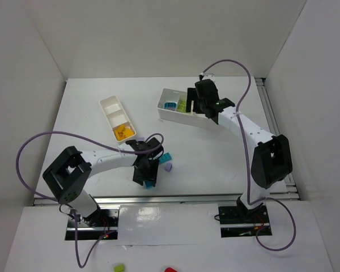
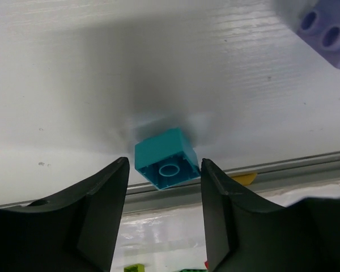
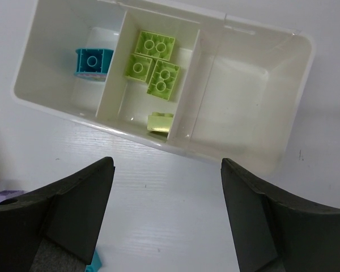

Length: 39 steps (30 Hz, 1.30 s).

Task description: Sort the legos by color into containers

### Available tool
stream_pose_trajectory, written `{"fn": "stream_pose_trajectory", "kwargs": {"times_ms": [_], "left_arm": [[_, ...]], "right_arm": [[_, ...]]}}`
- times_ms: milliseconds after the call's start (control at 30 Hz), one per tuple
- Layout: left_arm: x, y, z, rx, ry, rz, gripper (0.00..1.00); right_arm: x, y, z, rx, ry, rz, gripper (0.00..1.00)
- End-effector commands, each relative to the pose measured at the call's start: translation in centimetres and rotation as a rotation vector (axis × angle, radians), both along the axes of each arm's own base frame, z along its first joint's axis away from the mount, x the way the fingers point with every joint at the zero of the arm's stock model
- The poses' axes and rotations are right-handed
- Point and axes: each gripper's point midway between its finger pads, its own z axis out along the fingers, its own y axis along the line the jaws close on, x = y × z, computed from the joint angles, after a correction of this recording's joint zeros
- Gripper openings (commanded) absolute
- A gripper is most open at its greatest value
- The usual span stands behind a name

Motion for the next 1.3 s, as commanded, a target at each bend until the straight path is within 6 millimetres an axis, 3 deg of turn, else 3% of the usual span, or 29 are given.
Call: {"fn": "stream_pose_trajectory", "kwargs": {"times_ms": [0, 233, 367, 433, 533, 567, 600, 633, 700, 767, 800, 833, 867, 900, 933, 967, 1000, 1033, 1067, 1100, 1267], "left_arm": [[-0.2, 0.2, -0.5, 0.030, 0.016, 0.052, 0.62], [-0.1, 0.3, -0.7, 0.050, 0.021, 0.053, 0.52], [0.4, 0.6, -0.4, 0.073, 0.001, 0.057, 0.38], [1.1, 0.4, 0.8, 0.077, -0.022, 0.060, 0.34], [3.2, 0.1, 4.1, 0.081, -0.122, 0.051, 0.33], [4.6, 0.6, 5.1, 0.091, -0.167, 0.058, 0.33], [6.3, -0.3, 7.0, 0.047, -0.214, 0.066, 0.33], [7.4, -0.3, 7.7, 0.048, -0.235, 0.069, 0.33], [11.7, -0.7, 10.2, 0.029, -0.318, 0.084, 0.33], [15.3, -0.5, 11.6, 0.026, -0.370, 0.117, 0.33], [17.7, -1.1, 13.9, -0.005, -0.432, 0.138, 0.33], [19.4, -1.2, 14.5, -0.014, -0.458, 0.147, 0.33], [21.1, -1.1, 13.5, -0.023, -0.426, 0.171, 0.33], [23.4, -2.0, 15.6, -0.071, -0.487, 0.168, 0.33], [24.7, -2.4, 15.9, -0.091, -0.501, 0.167, 0.32], [26.0, -2.7, 14.5, -0.084, -0.479, 0.160, 0.32], [28.0, -3.6, 16.5, -0.127, -0.540, 0.150, 0.32], [29.5, -3.8, 16.9, -0.142, -0.561, 0.150, 0.32], [30.9, -4.1, 15.2, -0.125, -0.547, 0.147, 0.32], [32.4, -5.0, 17.3, -0.166, -0.602, 0.140, 0.32], [37.4, -6.9, 17.0, -0.254, -0.666, 0.137, 0.32]], "right_arm": [[-0.3, -0.8, 2.7, 0.010, -0.059, -0.015, 0.83], [-0.5, -0.9, 2.3, 0.006, -0.051, -0.015, 0.83], [-0.5, -0.9, 2.7, 0.010, -0.059, -0.015, 0.83], [-0.7, -1.0, 2.5, 0.006, -0.051, -0.015, 0.83], [-0.9, -1.5, 3.3, -0.001, -0.064, -0.031, 0.83], [-1.1, -1.5, 4.0, 0.007, -0.079, -0.032, 0.83], [-1.5, -1.7, 4.4, 0.011, -0.087, -0.032, 0.83], [-2.1, -2.0, 3.9, 0.012, -0.071, -0.038, 0.83], [-3.3, -2.5, 4.3, 0.018, -0.068, -0.043, 0.83], [-4.8, -2.3, 3.1, 0.032, -0.022, -0.014, 0.83], [-5.6, -2.3, 3.4, 0.048, -0.020, 0.006, 0.83], [-6.8, -2.4, 2.0, 0.053, 0.019, 0.010, 0.83], [-7.9, -1.8, 1.5, 0.077, 0.043, 0.031, 0.83], [-8.7, -1.9, 1.7, 0.096, 0.037, 0.035, 0.83], [-10.0, -2.1, 0.1, 0.088, 0.079, 0.035, 0.83], [-10.6, -1.9, -0.2, 0.097, 0.086, 0.034, 0.83], [-11.4, -1.9, -0.3, 0.123, 0.098, 0.028, 0.83], [-12.1, -2.1, -1.2, 0.127, 0.126, 0.026, 0.83], [-12.8, -1.9, -1.5, 0.128, 0.139, 0.032, 0.83], [-12.9, -1.5, -1.1, 0.146, 0.133, 0.030, 0.83], [-14.1, -0.3, -2.2, 0.160, 0.169, 0.065, 0.83]]}}
